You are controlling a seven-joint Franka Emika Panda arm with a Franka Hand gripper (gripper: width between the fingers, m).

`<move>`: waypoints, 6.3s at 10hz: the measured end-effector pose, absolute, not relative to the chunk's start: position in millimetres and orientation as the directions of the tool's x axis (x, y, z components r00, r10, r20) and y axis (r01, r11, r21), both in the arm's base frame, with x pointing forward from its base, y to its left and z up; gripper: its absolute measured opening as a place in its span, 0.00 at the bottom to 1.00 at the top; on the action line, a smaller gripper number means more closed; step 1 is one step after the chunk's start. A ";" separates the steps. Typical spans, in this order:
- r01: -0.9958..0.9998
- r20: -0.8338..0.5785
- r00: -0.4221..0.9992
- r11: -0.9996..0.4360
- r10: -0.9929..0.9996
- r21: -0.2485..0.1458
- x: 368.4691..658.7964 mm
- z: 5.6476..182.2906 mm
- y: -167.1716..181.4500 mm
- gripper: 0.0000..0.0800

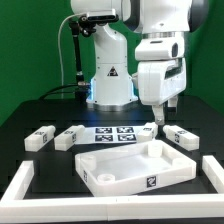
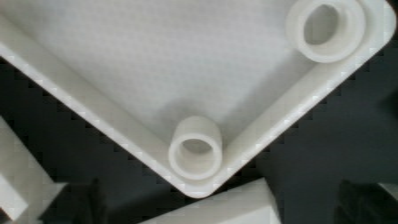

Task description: Assemble desk

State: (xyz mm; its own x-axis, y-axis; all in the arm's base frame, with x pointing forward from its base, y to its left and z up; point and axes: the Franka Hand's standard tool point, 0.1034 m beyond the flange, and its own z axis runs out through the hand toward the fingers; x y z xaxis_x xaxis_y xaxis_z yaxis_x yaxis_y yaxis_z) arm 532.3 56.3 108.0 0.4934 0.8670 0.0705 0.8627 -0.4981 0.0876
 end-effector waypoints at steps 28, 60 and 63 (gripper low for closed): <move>0.974 -0.009 -0.220 0.220 0.976 0.051 474.2 12.4 -28.9 0.12; 0.996 -0.034 0.069 -0.071 0.997 -0.052 537.2 12.2 33.0 0.81; 0.981 -0.053 0.191 -0.193 0.980 -0.022 530.6 44.1 57.4 0.81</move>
Offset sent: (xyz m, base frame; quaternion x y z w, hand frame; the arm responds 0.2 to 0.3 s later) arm 0.0000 0.0000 0.0000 0.0000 0.0000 0.0000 1.0000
